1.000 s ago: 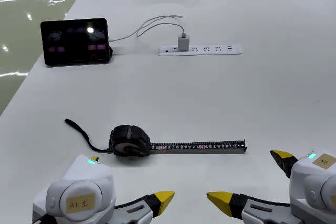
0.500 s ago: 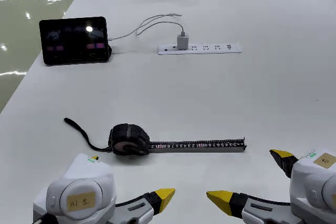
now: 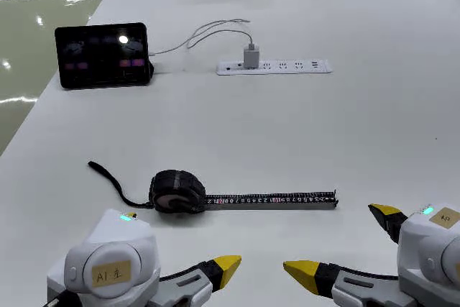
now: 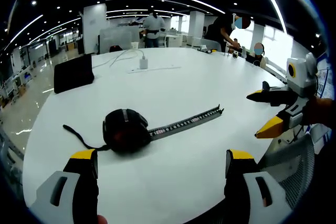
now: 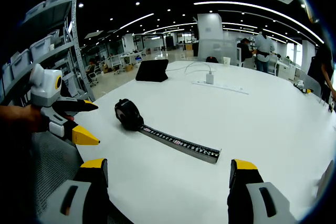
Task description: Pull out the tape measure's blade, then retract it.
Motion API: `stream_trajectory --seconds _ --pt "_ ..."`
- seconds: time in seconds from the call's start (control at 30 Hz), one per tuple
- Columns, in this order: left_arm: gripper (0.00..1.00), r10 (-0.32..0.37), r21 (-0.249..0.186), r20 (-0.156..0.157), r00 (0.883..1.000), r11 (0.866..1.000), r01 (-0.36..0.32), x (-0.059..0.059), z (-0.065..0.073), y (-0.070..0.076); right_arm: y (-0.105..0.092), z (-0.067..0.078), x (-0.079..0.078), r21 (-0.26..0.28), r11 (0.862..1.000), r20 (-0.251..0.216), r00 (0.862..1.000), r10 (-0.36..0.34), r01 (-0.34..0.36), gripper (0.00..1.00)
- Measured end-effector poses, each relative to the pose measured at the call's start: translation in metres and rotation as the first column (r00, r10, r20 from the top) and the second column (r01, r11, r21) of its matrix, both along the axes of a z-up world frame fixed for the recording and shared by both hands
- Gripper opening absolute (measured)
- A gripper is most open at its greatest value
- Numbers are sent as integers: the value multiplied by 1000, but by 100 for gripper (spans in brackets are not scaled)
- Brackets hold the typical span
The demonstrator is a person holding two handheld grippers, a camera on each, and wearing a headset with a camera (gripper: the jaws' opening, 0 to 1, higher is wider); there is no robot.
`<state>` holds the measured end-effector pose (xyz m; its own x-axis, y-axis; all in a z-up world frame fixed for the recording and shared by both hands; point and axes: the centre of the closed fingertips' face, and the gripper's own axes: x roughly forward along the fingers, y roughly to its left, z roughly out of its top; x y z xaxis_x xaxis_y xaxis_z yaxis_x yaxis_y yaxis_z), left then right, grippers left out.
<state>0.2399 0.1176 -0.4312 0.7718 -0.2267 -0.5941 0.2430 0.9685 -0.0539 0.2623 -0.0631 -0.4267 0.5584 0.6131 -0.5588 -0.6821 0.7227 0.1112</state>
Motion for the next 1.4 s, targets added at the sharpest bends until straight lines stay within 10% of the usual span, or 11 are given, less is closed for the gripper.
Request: stream_trajectory --seconds 1.4 --pt "99 88 -42 1 996 995 -88 43 -14 8 -9 -26 22 -73 966 -52 969 243 -247 82"
